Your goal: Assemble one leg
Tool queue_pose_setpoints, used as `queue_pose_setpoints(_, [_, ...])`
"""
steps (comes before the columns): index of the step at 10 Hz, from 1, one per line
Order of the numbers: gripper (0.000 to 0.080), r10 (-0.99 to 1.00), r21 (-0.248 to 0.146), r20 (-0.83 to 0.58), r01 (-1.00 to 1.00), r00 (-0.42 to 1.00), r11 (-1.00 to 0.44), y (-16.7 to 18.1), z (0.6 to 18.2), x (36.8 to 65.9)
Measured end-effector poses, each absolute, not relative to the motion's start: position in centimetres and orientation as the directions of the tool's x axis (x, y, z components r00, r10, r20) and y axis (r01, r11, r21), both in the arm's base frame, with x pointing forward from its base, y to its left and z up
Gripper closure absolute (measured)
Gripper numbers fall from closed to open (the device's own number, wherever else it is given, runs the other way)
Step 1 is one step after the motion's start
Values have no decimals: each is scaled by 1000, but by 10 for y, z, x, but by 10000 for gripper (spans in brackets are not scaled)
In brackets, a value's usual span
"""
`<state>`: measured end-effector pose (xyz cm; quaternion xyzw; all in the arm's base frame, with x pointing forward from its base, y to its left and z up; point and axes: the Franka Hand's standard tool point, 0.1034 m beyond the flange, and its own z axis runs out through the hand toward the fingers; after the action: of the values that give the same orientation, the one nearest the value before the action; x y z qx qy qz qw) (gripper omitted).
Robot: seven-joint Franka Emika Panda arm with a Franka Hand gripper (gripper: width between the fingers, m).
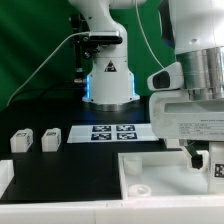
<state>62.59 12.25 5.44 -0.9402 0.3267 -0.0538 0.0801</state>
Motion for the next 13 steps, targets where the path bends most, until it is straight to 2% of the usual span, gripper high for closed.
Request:
queue_pose_setpoints(1, [150,-461,-132,78,-449,884,-884,131,56,626])
queue_pose_setpoints(2, [150,-309,-104,108,-298,945,-949,131,55,628])
queue_pose_setpoints(5, [178,-379,-114,98,-368,920,-923,130,55,627])
queue_pose_setpoints(6, [348,-449,-123,88,-437,889,-891,130,55,627])
queue_pose_setpoints(7, [348,-576,-131,65,-565,815,-814,126,53,626])
queue_pose_setpoints(8, [502,-666,-132,44,-656,745,-743,124,52,624])
queue_pose_setpoints(10, [504,-816,-144,6,-807,578,-573,124,52,625])
queue_pose_setpoints(11, [504,-921,-134,-49,-917,386,-377,125,51,627])
queue_pose_setpoints(13, [504,-991,-109,-131,-994,34,-19,127,51,629])
